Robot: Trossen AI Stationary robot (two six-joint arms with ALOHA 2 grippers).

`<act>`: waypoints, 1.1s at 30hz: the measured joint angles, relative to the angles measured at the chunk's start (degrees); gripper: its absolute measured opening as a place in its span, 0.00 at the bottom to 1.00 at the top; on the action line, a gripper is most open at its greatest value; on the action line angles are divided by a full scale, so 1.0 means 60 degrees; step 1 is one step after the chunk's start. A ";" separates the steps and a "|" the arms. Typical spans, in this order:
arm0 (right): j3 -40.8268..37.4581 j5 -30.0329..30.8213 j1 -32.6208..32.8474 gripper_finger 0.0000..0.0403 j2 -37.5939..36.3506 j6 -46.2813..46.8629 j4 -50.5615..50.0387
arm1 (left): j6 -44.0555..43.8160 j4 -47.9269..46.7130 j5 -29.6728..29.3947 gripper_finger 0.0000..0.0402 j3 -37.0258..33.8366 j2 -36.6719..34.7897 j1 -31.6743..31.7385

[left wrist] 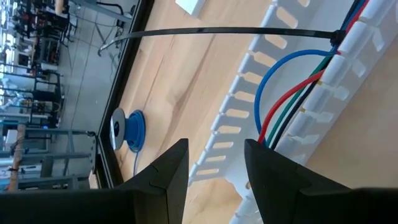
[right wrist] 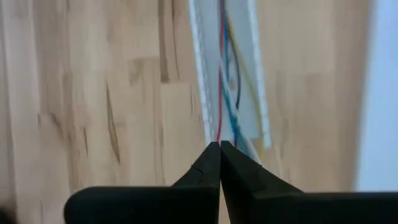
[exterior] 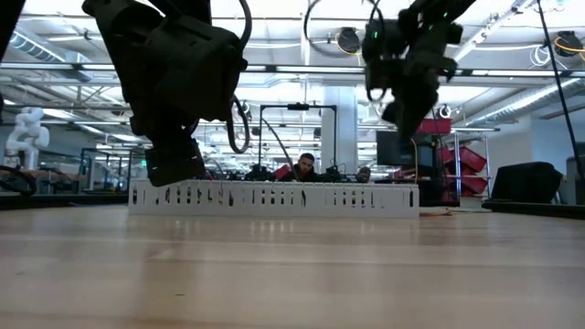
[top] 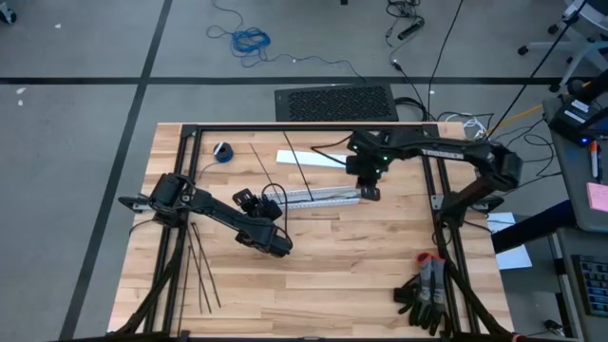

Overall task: Ziptie cables
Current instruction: Put the colored ziptied cables into the white cable duct

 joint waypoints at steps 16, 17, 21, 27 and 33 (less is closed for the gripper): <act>-0.1676 0.2014 0.2389 0.00 0.0591 0.1922 0.7808 | 0.0478 -0.2160 -0.0572 0.38 0.2285 -0.0007 -0.0193; -0.1885 0.2014 0.2391 0.00 0.0715 0.1973 0.8281 | 0.0502 -0.2164 -0.0576 0.38 0.2295 -0.0007 -0.0190; -0.2345 0.2021 0.2354 0.00 0.1204 0.2019 0.9531 | 0.0465 -0.2237 -0.0576 0.38 0.2253 -0.0007 -0.0189; -0.2408 0.2020 0.2339 0.00 0.2098 0.2026 0.9711 | 0.0212 -0.2775 -0.0482 0.38 0.2014 -0.0007 -0.0189; -0.2371 0.2015 0.2334 0.00 0.2665 0.1951 0.9845 | 0.0833 -0.2789 0.0052 0.38 0.1607 -0.0007 -0.0189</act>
